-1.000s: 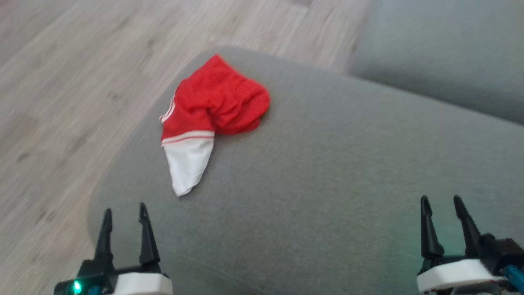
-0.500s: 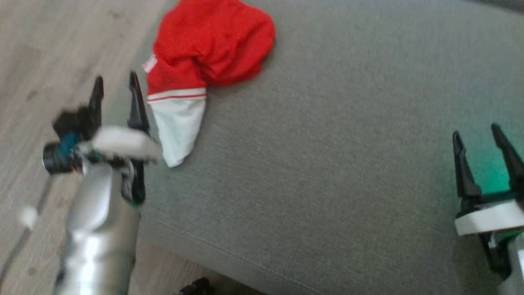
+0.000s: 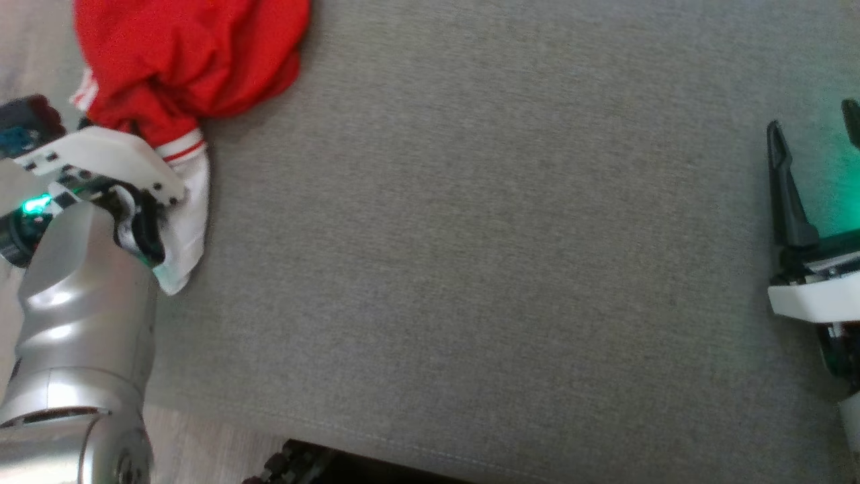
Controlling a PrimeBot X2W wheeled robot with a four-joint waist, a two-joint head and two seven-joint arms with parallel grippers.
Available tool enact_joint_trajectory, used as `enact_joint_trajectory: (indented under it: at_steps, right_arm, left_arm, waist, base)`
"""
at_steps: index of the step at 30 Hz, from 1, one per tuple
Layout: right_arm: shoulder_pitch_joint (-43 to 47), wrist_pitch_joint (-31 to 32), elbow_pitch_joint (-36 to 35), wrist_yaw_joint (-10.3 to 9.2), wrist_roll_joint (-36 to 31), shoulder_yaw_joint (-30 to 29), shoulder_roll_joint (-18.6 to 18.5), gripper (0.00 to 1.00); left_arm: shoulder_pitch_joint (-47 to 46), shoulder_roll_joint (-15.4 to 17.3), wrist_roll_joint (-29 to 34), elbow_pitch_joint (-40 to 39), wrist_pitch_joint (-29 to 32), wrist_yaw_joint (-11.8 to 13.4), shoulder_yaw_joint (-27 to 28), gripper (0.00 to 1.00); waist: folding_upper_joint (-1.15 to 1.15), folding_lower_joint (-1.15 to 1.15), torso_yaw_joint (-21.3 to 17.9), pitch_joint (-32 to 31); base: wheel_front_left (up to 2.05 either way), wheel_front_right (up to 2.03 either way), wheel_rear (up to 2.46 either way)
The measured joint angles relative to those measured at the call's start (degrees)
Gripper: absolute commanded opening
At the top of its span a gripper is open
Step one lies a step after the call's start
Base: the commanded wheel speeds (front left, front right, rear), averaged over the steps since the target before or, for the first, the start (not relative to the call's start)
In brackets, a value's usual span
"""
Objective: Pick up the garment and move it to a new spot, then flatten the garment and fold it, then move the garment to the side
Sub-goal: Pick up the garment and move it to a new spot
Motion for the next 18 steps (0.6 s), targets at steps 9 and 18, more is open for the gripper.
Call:
enact_joint_trajectory:
  at_steps: [9, 18]
  right_arm:
    - [-0.67, -0.22, 3.33, 0.00, 0.00, 0.53, 2.01, 1.00]
    - [5.47, 0.29, 6.91, 0.00, 0.57, 2.35, 10.94, 1.00]
  left_arm:
    - [-1.07, 2.26, 6.16, 1.22, -15.11, -0.01, -5.64, 0.00]
    - [-8.62, 5.04, 19.14, -13.10, -17.31, 1.70, -18.63, 0.00]
  waist:
    - [0.00, 0.02, -1.99, -2.56]
    - [0.00, 0.00, -4.37, -14.60]
  base:
    - [0.00, 0.00, 0.00]
    - [0.00, 0.00, 0.00]
